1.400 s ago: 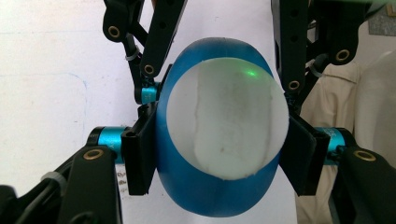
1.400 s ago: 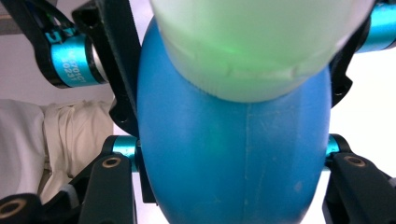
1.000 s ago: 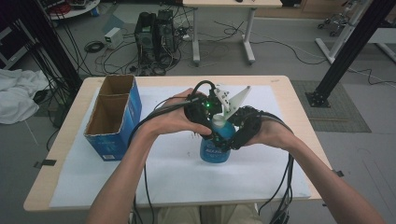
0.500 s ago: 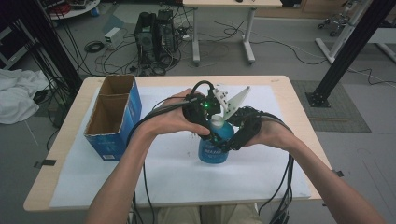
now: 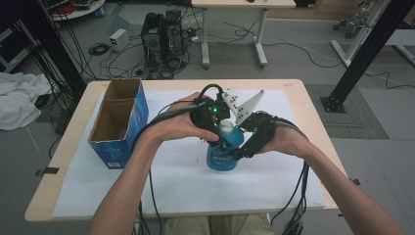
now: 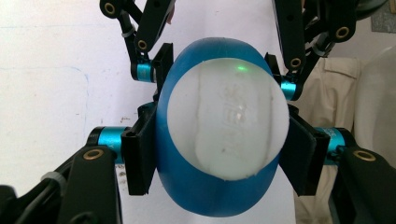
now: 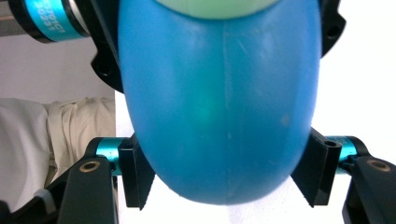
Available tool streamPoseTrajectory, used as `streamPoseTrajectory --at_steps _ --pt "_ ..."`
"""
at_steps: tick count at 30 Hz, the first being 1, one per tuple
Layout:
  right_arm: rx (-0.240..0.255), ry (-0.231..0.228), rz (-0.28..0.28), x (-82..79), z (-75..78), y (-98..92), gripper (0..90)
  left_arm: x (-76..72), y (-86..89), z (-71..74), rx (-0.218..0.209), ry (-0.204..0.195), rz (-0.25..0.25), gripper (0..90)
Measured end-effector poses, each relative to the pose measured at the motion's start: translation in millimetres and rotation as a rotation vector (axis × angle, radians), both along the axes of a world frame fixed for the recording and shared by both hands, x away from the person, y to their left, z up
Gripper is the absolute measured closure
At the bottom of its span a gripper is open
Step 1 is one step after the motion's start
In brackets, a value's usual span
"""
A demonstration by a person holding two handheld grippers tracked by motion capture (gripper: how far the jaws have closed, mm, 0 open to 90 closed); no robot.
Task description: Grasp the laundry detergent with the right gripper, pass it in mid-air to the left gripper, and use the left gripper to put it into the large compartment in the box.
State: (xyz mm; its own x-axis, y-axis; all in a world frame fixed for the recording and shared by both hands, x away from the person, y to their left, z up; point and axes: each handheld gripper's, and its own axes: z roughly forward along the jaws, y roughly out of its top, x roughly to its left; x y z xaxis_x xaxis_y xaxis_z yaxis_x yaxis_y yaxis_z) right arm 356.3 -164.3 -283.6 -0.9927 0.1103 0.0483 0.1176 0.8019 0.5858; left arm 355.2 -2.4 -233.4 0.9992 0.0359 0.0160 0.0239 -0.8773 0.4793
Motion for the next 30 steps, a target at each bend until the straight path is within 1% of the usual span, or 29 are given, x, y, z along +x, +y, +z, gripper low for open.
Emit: streamPoseTrajectory --at_steps 2,3,6,8,10,12,13,16,18,19,20,21,22,23,24,25,26,27,28,29,30 --pt "-0.001 0.002 0.002 -0.4 0.1 0.6 31.4 0.1 1.1 1.4 0.001 0.002 -0.001 37.4" --pt "0.003 -0.001 -0.007 0.9 0.7 -1.8 31.2 -0.2 0.5 0.9 0.004 -0.001 0.000 37.4" --pt "0.003 0.004 -0.010 0.5 1.0 -1.9 30.5 0.0 1.3 1.5 -0.003 0.005 0.003 37.4" --pt "0.003 0.004 -0.009 0.6 0.7 -1.5 30.0 0.1 0.6 1.4 0.004 -0.004 -0.003 37.4" --pt "0.003 0.005 -0.009 0.6 0.8 -1.7 29.4 0.3 2.3 2.9 -0.002 -0.004 0.004 37.4" --pt "0.001 0.000 -0.021 0.3 1.9 -4.0 27.7 0.8 3.3 3.2 0.002 -0.002 0.001 37.4" --pt "0.002 0.004 -0.028 0.4 2.1 -4.8 27.1 1.0 3.4 3.1 0.001 -0.003 0.003 37.4" --pt "0.001 0.000 -0.024 0.4 2.0 -4.2 23.7 1.2 4.0 3.1 0.002 -0.005 0.007 37.4" --pt "0.004 0.003 -0.032 0.6 2.5 -5.7 23.4 2.3 6.2 4.0 -0.001 -0.006 0.014 37.4" --pt "-0.002 0.003 -0.040 1.0 2.6 -6.8 23.2 -0.1 1.7 2.2 -0.003 0.000 0.005 37.4" --pt "0.004 0.004 -0.010 0.4 1.4 -2.4 23.0 2.7 7.5 4.5 -0.005 -0.006 0.016 37.4" --pt "-0.003 0.008 -0.047 1.2 2.9 -7.8 22.8 0.3 2.4 3.0 -0.002 -0.005 0.004 37.4" --pt "0.004 0.006 -0.012 0.1 1.7 -3.3 22.7 2.3 6.4 4.0 -0.002 -0.004 0.013 37.4" --pt "-0.002 0.002 -0.040 1.0 2.6 -7.0 22.5 2.9 8.9 5.0 -0.004 -0.004 0.022 37.4" --pt "-0.002 0.004 -0.055 2.0 3.6 -9.2 22.4 3.2 10.6 6.0 0.000 -0.006 0.030 37.4" --pt "0.003 -0.002 -0.071 3.1 5.3 -11.9 22.1 3.0 9.7 5.5 0.000 -0.005 0.026 37.4" --pt "0.001 0.001 -0.064 2.3 4.3 -10.3 21.4 3.2 10.4 6.0 0.001 -0.005 0.029 37.4" --pt "0.002 -0.001 -0.070 2.9 5.2 -11.7 21.4 3.5 13.2 7.4 -0.003 -0.002 0.043 37.4" --pt "-0.002 -0.018 -0.091 3.9 6.9 -14.9 21.4 2.4 5.7 3.9 0.001 -0.007 0.008 37.4" --pt "-0.001 0.005 -0.038 0.9 2.5 -6.5 21.3 3.7 13.1 7.5 0.001 -0.005 0.039 37.4" --pt "-0.002 -0.017 -0.091 3.8 6.8 -14.7 21.3 3.5 11.7 6.7 0.001 -0.005 0.035 37.4"
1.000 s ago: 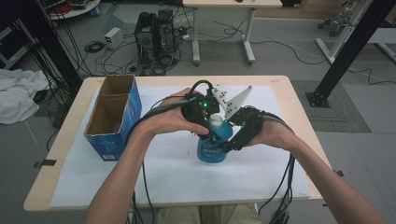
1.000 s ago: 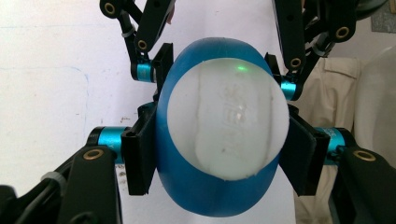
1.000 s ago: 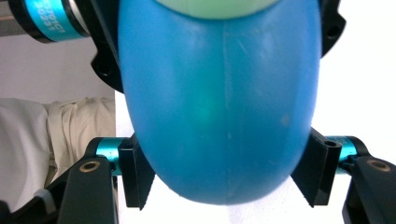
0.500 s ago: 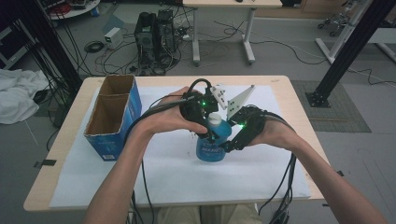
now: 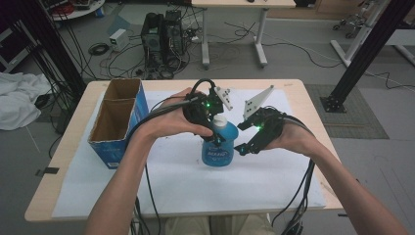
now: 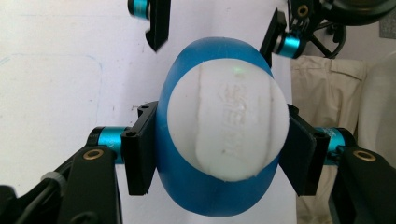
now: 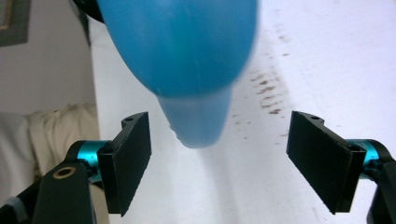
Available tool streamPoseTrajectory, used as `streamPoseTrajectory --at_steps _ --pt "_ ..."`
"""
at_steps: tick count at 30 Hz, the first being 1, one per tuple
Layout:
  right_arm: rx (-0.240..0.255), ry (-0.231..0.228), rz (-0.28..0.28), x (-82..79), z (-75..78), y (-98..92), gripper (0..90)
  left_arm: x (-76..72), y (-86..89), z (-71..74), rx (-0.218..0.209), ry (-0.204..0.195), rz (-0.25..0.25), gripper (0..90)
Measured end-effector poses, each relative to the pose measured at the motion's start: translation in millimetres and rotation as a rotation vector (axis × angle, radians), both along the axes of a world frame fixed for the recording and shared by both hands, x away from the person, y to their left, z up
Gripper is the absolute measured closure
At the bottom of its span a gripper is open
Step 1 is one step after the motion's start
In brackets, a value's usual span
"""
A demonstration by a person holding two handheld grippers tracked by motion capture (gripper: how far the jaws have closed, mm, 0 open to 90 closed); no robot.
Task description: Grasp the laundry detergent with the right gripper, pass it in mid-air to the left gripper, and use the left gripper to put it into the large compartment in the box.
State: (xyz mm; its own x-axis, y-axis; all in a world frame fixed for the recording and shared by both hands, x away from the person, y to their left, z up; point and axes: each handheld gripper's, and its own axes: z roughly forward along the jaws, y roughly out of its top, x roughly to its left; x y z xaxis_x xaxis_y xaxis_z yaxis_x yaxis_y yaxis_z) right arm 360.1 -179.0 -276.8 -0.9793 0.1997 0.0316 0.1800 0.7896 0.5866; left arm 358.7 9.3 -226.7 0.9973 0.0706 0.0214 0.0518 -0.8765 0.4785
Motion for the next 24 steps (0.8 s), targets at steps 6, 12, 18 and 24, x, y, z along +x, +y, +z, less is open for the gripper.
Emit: streamPoseTrajectory --at_steps 6,12,18,24 --pt "0.010 -0.016 -0.039 1.2 4.4 -6.2 12.5 2.7 9.8 7.9 -0.002 -0.007 0.038 37.4" --pt "-0.001 -0.051 -0.193 13.0 13.2 -24.8 12.5 7.9 25.7 19.3 -0.001 -0.016 0.093 37.4" --pt "-0.091 -0.084 -0.303 29.9 21.4 -47.8 12.5 5.7 19.7 14.9 0.004 -0.013 0.070 37.4" --pt "-0.224 -0.071 -0.323 41.5 16.1 -58.0 12.5 15.7 44.0 40.7 0.013 -0.026 0.187 37.4"
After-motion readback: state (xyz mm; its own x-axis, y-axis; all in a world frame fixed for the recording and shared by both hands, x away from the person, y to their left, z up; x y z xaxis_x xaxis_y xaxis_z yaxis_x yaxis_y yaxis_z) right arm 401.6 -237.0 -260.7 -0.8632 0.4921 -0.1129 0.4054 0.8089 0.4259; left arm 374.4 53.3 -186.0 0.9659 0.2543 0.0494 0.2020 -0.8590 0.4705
